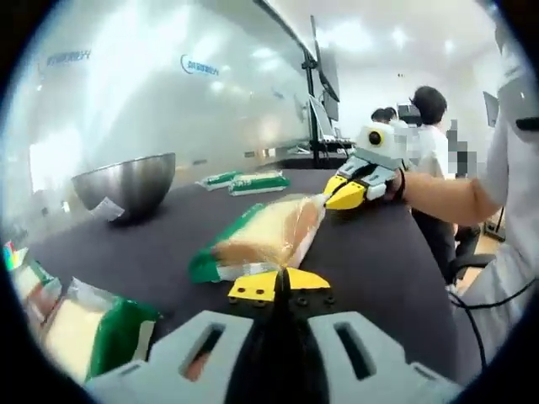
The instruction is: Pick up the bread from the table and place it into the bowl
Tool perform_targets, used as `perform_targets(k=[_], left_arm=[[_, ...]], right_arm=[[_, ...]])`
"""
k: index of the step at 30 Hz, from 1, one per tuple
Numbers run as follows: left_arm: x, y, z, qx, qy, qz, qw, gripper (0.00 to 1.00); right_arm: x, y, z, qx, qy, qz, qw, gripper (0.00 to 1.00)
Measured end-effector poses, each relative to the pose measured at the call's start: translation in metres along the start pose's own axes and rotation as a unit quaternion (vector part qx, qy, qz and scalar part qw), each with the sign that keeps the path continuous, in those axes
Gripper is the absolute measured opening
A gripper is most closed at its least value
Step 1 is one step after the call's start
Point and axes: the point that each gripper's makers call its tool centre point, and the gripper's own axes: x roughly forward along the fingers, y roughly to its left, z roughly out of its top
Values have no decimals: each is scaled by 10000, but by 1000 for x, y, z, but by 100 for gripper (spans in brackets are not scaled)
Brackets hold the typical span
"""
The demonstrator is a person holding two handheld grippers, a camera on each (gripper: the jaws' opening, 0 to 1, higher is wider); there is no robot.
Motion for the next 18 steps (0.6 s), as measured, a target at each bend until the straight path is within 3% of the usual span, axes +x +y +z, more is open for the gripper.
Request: perform_targets(k=[2, 4, 7, 10, 13, 15, 18], left_arm=[[-3, 8, 18, -128, -189, 77, 9997, 0], [-8, 19, 44, 117, -529, 278, 9981, 0], [-9, 41, 81, 340, -795, 514, 9949, 0], [-7, 71, 123, 670, -1067, 834, 9885, 0], [0, 106, 160, 978, -1268, 1197, 9798, 0], [8, 136, 190, 1085, -1418, 1406, 9738, 0], [23, 171, 219, 1210, -1530, 1625, 9672, 0]], right_arm=[[2, -2, 21, 80, -388, -129, 9991, 0], [4, -13, 38, -100, -561, -316, 9979, 0], [13, -40, 71, -269, -848, -444, 9950, 0], [28, -76, 106, -612, -1089, -722, 9895, 0], [48, -111, 130, -875, -1087, -921, 9859, 0], [61, -141, 148, -1037, -1134, -1058, 9825, 0], [83, -196, 173, -1194, -1259, -1384, 9751, 0]])
